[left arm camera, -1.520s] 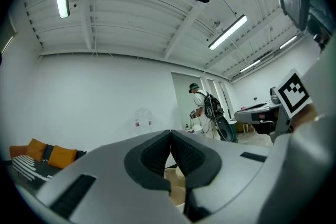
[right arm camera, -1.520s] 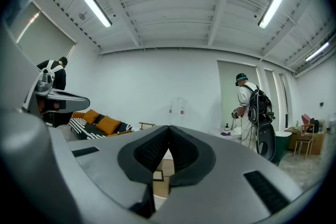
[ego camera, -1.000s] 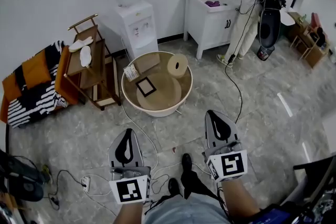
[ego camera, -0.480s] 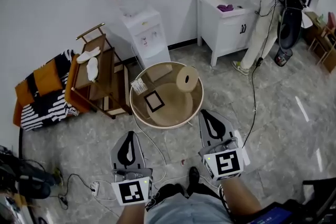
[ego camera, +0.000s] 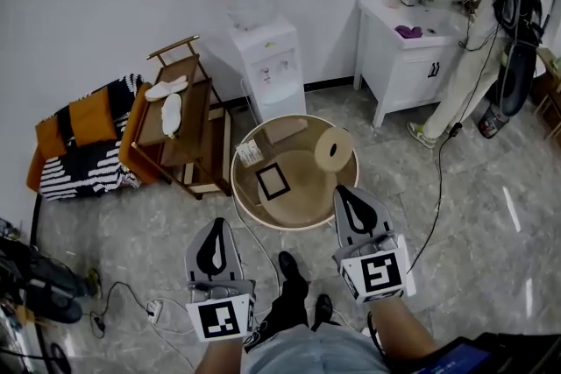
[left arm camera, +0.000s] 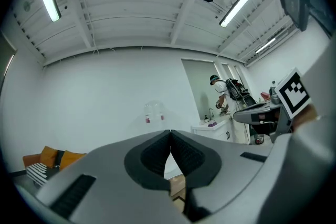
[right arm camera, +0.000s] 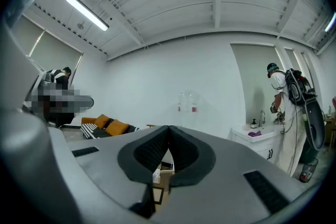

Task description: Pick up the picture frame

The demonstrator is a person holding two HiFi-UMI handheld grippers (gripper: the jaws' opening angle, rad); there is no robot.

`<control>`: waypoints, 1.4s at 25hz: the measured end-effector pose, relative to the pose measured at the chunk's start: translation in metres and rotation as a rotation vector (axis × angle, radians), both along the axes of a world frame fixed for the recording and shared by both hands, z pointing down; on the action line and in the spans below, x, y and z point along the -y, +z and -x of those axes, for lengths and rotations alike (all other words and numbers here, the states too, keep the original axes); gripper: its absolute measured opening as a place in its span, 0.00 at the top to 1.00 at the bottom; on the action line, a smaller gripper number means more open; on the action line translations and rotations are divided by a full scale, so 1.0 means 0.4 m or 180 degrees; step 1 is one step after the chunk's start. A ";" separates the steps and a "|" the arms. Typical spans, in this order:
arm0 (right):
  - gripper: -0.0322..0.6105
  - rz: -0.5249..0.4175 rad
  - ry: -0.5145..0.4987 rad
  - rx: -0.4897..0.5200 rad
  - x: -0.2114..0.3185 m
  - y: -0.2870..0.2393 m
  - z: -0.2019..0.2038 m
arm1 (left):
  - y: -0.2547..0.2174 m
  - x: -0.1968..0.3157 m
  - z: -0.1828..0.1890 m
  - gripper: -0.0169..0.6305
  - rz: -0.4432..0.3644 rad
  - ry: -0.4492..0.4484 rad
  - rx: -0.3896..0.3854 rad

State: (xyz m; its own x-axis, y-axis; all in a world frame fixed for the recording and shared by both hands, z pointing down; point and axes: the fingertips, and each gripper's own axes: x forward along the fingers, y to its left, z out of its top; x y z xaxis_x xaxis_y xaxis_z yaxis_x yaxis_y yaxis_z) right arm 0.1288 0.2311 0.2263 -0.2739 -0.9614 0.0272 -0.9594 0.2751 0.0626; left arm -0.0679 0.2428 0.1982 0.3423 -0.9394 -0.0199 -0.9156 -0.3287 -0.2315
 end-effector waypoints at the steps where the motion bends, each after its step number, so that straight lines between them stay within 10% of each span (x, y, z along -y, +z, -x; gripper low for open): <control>1: 0.93 0.0022 -0.0015 -0.0006 0.028 0.006 0.005 | 0.005 0.026 0.006 0.95 0.0020 -0.0018 -0.0005; 17: 0.93 0.0056 -0.0179 -0.0170 0.649 0.048 0.150 | 0.028 0.642 0.166 0.95 -0.0045 -0.0249 -0.0128; 35: 0.93 0.0294 -0.0384 -0.0200 0.985 0.124 0.147 | 0.113 0.948 0.130 0.95 0.0218 -0.0345 -0.0131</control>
State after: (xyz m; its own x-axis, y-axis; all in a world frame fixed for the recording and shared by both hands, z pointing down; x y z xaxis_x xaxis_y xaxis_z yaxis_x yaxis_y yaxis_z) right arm 0.0700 -0.1630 0.2760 -0.3821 -0.9143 0.1345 -0.9140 0.3954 0.0907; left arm -0.1201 -0.1363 0.2435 0.2388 -0.9705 0.0336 -0.9549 -0.2410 -0.1733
